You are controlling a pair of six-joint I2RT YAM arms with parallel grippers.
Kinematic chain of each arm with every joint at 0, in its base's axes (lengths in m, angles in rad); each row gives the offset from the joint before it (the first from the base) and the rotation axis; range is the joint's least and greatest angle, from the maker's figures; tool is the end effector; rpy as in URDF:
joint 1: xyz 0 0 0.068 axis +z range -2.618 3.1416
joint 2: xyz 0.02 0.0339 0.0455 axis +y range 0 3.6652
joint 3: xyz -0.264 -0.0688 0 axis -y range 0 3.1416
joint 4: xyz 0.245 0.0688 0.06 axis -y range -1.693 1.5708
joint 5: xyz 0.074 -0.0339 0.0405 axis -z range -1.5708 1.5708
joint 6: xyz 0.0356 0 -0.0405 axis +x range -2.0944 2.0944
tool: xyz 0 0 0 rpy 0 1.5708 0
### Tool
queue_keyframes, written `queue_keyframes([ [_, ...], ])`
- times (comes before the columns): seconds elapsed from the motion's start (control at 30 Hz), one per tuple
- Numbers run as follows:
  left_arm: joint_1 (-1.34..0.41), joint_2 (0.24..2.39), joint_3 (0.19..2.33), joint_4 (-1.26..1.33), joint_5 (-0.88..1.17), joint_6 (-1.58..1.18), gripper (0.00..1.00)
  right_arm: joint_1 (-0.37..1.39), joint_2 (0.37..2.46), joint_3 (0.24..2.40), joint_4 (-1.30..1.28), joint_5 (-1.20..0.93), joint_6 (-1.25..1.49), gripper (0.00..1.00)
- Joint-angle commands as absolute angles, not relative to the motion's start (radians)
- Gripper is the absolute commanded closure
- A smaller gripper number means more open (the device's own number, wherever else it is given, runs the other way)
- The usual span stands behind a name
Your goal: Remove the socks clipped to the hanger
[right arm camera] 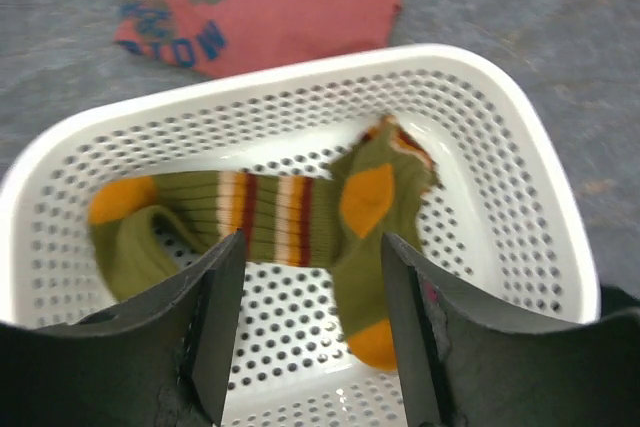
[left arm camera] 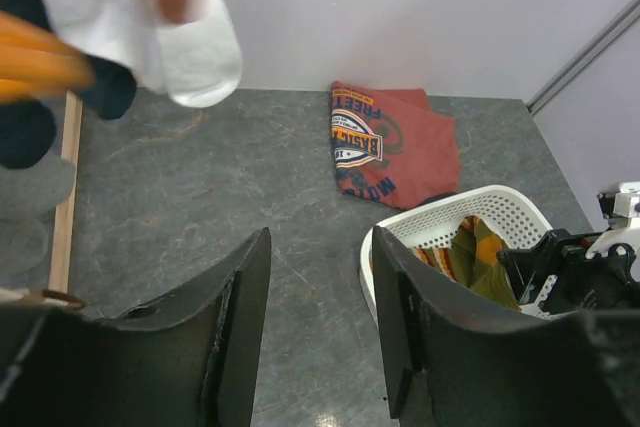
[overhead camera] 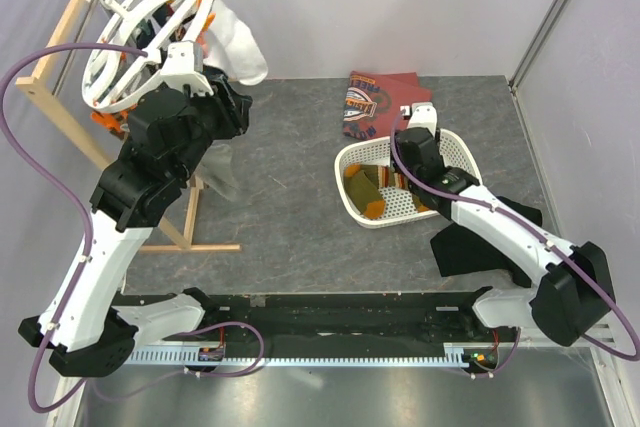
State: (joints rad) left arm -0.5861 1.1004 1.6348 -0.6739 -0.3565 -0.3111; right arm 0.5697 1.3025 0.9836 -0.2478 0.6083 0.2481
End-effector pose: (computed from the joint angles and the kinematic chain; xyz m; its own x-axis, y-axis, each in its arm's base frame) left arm 0.1626 -0.0931 0.5103 -0.1808 -0.2243 -0.9576 0.1839 0.9488 -0.2569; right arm 0.2540 0.1385 0.2928 -0.4472 -0.0472 -0.8932 0.0755 0.9931 -0.0902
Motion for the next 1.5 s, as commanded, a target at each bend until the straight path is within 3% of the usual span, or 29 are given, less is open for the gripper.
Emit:
queue_keyframes([
  [0.0, -0.591, 1.095, 1.632, -0.637, -0.327, -0.272, 0.47, 0.571, 1.243, 1.034, -0.080, 0.342, 0.175, 0.36],
  [0.2, -0.591, 1.078, 1.647, -0.637, -0.287, -0.253, 0.46, 0.591, 1.186, 1.005, 0.208, -0.070, 0.199, 0.37],
  [0.33, -0.591, 1.060, 1.661, -0.634, -0.250, -0.247, 0.45, 0.716, 1.242, 1.009, 0.389, -0.155, 0.184, 0.36],
  [0.53, -0.592, 1.005, 1.654, -0.617, -0.147, -0.233, 0.43, 0.912, 1.441, 1.146, 0.512, -0.117, 0.143, 0.35],
  [0.73, -0.591, 0.936, 1.631, -0.598, -0.117, -0.227, 0.33, 1.031, 1.648, 1.300, 0.696, -0.146, 0.147, 0.31],
  [0.93, -0.591, 0.893, 1.614, -0.592, -0.118, -0.215, 0.27, 1.081, 1.865, 1.491, 0.748, -0.202, 0.109, 0.21],
  [1.17, -0.591, 0.845, 1.598, -0.594, -0.107, -0.203, 0.26, 1.120, 2.034, 1.680, 0.692, -0.160, 0.037, 0.21],
  [1.23, -0.591, 0.830, 1.589, -0.594, -0.117, -0.199, 0.25, 1.126, 2.062, 1.716, 0.681, -0.128, 0.019, 0.24],
  [1.33, -0.591, 0.804, 1.571, -0.595, -0.144, -0.195, 0.25, 1.132, 2.069, 1.729, 0.667, -0.078, 0.009, 0.47],
  [1.37, -0.591, 0.796, 1.565, -0.594, -0.165, -0.195, 0.25, 1.132, 2.066, 1.723, 0.682, -0.042, 0.009, 0.66],
  [1.43, -0.591, 0.782, 1.546, -0.598, -0.195, -0.196, 0.26, 1.132, 2.046, 1.701, 0.695, -0.009, 0.008, 0.83],
  [1.47, -0.591, 0.779, 1.542, -0.603, -0.233, -0.196, 0.26, 1.132, 2.039, 1.692, 0.696, 0.018, -0.017, 1.00],
])
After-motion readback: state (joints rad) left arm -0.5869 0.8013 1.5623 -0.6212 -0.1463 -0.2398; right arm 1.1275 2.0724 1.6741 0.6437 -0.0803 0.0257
